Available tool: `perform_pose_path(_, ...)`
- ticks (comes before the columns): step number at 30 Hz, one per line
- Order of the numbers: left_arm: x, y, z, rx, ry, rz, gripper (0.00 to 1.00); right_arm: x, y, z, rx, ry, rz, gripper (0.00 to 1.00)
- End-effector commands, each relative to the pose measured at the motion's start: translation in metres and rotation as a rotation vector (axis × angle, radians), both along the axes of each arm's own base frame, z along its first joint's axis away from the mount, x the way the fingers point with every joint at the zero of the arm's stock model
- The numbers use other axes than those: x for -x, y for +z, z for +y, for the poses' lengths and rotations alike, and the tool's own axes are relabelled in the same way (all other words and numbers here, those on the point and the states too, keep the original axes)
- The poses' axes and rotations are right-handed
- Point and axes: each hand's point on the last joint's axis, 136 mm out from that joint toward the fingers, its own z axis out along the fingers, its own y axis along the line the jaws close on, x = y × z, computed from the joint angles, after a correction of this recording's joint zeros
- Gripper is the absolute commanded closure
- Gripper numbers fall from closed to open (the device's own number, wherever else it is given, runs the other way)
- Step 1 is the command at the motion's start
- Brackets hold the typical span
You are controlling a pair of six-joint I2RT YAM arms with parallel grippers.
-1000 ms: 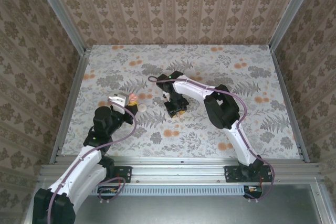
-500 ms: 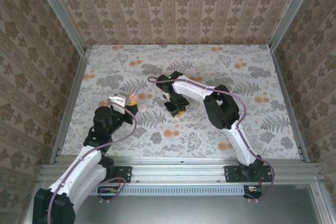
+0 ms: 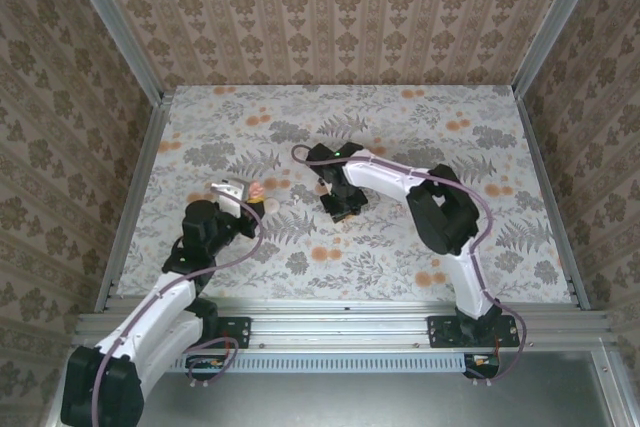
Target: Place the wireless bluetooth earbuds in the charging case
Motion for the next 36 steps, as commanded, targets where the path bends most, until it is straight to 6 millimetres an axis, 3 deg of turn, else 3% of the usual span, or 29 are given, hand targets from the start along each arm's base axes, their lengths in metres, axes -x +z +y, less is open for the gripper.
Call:
perform_pose_path(1, -0.003, 0.01, -0.011, 0.024, -0.062, -0.025, 0.84, -0.018, 0.028, 0.002, -0.103, -0.085, -0.15, 0.79)
perform_pose_path(13, -0.022, -0.002, -0.055, 0.015, -0.157, -0.004, 0.86, -0.025, 0.047, 0.006, -0.354, -0.179, -0.311, 0.78)
perform_pose_path(19, -0.04, -0.007, -0.059, 0.032, -0.116, -0.003, 0.86, -0.03, 0.051, 0.016, -0.436, -0.195, -0.341, 0.78)
perform_pose_path(28, -0.037, -0.02, -0.082, 0.066, -0.245, 0.027, 0.86, -0.033, 0.062, 0.029, -0.571, -0.217, -0.39, 0.79)
perform_pose_path(36, -0.037, -0.021, -0.09, 0.087, -0.29, 0.039, 0.86, -0.028, 0.087, 0.018, -0.616, -0.212, -0.475, 0.79)
